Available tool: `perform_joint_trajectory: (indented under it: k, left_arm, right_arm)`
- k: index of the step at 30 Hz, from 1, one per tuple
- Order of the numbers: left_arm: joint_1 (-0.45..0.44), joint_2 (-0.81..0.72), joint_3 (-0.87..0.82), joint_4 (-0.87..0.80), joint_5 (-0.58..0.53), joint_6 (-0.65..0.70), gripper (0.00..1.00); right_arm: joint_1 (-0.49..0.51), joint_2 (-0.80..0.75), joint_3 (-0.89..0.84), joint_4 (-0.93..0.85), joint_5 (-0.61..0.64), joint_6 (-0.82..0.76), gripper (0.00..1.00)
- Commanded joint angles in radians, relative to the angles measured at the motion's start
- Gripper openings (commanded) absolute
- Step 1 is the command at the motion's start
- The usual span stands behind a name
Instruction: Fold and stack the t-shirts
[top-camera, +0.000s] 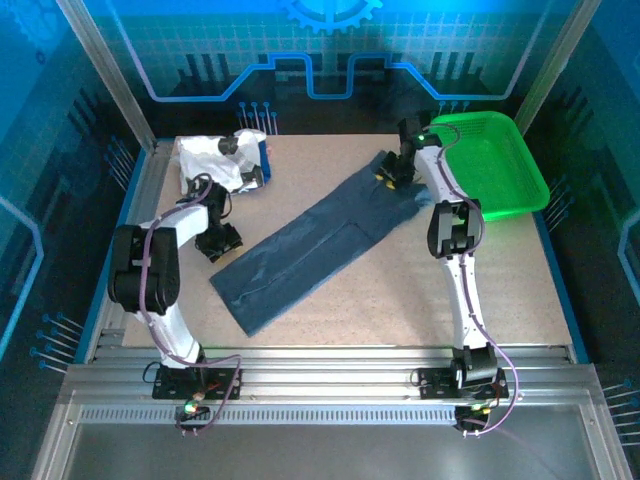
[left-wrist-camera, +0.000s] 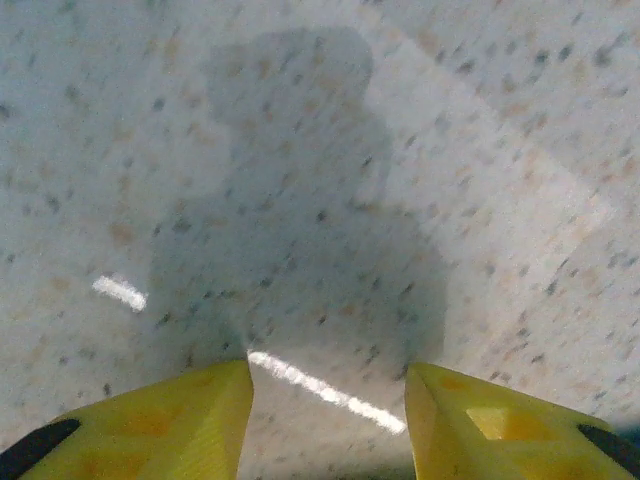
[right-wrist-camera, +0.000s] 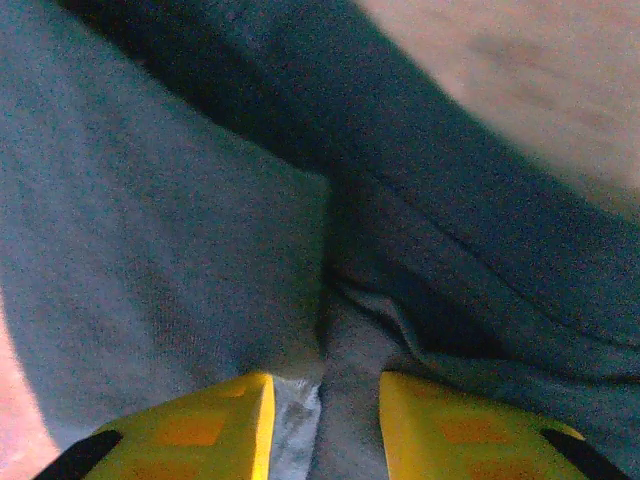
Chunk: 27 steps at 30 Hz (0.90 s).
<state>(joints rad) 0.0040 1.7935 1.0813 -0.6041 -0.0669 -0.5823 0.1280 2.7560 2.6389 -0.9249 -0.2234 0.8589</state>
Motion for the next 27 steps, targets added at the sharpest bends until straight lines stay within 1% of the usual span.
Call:
perform_joint_trajectory:
  k: [1,3,4,5,8,10,13,15,17,18,20,21,23,24,25,27]
  left_arm:
    - [-0.011,-0.054,-0.068,-0.053,0.087,-0.031,0.49]
    - [-0.032,-0.068,-0.081,-0.064,0.11,-0.038,0.5]
    - [-0.039,-0.076,-0.096,-0.054,0.143,-0.039,0.5]
    - [-0.045,-0.081,-0.111,-0.047,0.173,-0.044,0.51]
    - [-0.066,-0.095,-0.149,-0.062,0.202,-0.064,0.51]
    - [-0.078,-0.113,-0.185,-0.05,0.242,-0.082,0.5]
    - [-0.115,-0.123,-0.226,-0.041,0.298,-0.103,0.5]
    - [-0.151,-0.127,-0.237,-0.062,0.29,-0.102,0.5]
    - [-0.164,-0.15,-0.265,-0.064,0.282,-0.123,0.5]
    - [-0.164,-0.166,-0.277,-0.061,0.278,-0.136,0.5]
    - [-0.164,-0.223,-0.287,-0.068,0.249,-0.153,0.5]
    - [-0.164,-0.247,-0.279,-0.087,0.216,-0.153,0.5]
    - [-0.162,-0.287,-0.234,-0.156,0.126,-0.141,0.51]
    - [-0.162,-0.303,-0.211,-0.182,0.091,-0.132,0.52]
    - [-0.163,-0.315,-0.18,-0.201,0.067,-0.118,0.54]
    - [-0.166,-0.326,-0.13,-0.192,0.06,-0.092,0.56]
  right_arm:
    - [0.008,0.145,0.033,0.393,-0.203,0.254,0.39]
    - [0.014,0.25,0.185,0.532,-0.236,0.365,0.45]
    - [0.018,0.295,0.25,0.588,-0.231,0.416,0.49]
    - [0.019,0.315,0.271,0.637,-0.219,0.456,0.52]
    - [0.016,0.27,0.186,0.769,-0.211,0.491,0.61]
    - [0.017,0.221,0.167,0.792,-0.229,0.452,0.67]
    - [0.006,0.113,0.179,0.686,-0.261,0.323,0.73]
    - [0.005,0.026,0.16,0.582,-0.272,0.233,0.74]
    - [0.01,-0.089,0.097,0.437,-0.263,0.109,0.75]
    - [0.011,-0.147,0.055,0.342,-0.237,0.047,0.75]
    - [0.015,-0.267,-0.067,0.226,-0.186,-0.071,0.76]
    - [0.017,-0.317,-0.135,0.201,-0.164,-0.101,0.76]
    - [0.02,-0.422,-0.316,0.212,-0.144,-0.154,0.76]
    - [0.023,-0.475,-0.376,0.213,-0.128,-0.168,0.76]
    - [0.025,-0.508,-0.438,0.209,-0.11,-0.178,0.76]
    - [0.038,-0.547,-0.543,0.223,-0.097,-0.191,0.74]
